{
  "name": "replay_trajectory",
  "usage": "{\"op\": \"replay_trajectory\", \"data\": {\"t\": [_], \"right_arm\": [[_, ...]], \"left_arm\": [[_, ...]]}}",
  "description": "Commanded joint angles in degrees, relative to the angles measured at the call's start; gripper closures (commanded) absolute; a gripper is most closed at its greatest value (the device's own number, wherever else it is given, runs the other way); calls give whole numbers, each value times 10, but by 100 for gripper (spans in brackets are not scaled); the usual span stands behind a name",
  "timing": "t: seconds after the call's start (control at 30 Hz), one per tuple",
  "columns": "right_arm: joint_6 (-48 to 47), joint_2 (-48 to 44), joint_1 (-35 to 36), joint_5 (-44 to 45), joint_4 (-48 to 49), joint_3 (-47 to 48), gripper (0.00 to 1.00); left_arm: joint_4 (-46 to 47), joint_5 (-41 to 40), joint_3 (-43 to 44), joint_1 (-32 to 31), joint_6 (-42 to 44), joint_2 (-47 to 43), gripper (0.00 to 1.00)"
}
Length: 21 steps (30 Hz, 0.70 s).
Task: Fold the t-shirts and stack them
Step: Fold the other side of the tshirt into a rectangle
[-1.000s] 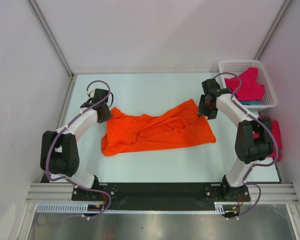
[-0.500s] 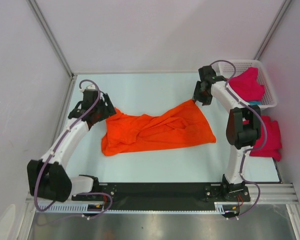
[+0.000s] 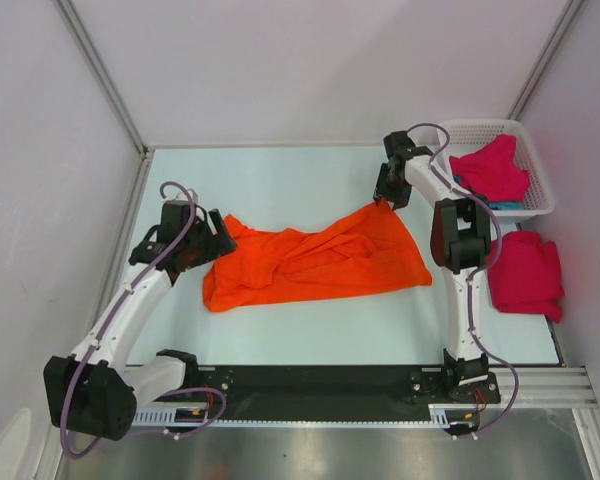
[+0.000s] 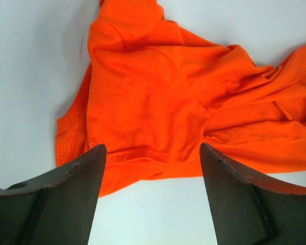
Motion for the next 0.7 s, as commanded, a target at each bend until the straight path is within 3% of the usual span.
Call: {"op": "replay_trajectory", "data": {"t": [0.0, 0.67], "right_arm": [[-5, 14, -6, -7, -13, 41, 47], [-28, 68, -8, -10, -24, 85, 48]], "left_arm": [[-5, 10, -3, -3, 16, -27, 21], [5, 2, -22, -3, 16, -18, 21]]}}
